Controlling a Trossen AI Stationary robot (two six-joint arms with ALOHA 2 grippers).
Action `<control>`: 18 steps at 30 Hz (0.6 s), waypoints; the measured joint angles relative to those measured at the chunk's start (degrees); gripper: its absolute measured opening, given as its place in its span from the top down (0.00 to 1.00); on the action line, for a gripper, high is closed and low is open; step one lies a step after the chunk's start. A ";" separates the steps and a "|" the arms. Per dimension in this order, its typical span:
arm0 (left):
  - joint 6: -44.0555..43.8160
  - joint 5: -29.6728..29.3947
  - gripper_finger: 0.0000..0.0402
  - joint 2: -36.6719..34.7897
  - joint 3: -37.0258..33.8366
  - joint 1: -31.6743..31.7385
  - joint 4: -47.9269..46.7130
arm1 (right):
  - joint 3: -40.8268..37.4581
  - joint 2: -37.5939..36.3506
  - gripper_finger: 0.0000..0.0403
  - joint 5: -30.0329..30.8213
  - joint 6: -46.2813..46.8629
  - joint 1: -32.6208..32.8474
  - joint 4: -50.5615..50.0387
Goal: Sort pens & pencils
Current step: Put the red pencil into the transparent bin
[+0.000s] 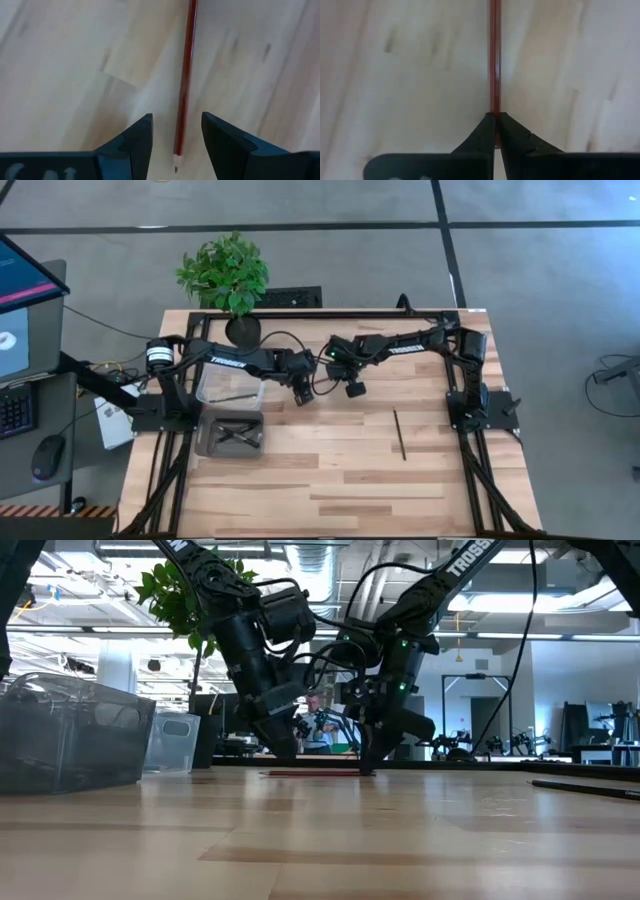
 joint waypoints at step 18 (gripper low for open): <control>-1.38 -0.14 0.60 -0.07 0.00 -7.04 -4.71 | 0.00 -0.10 0.90 -0.91 11.68 7.16 -1.36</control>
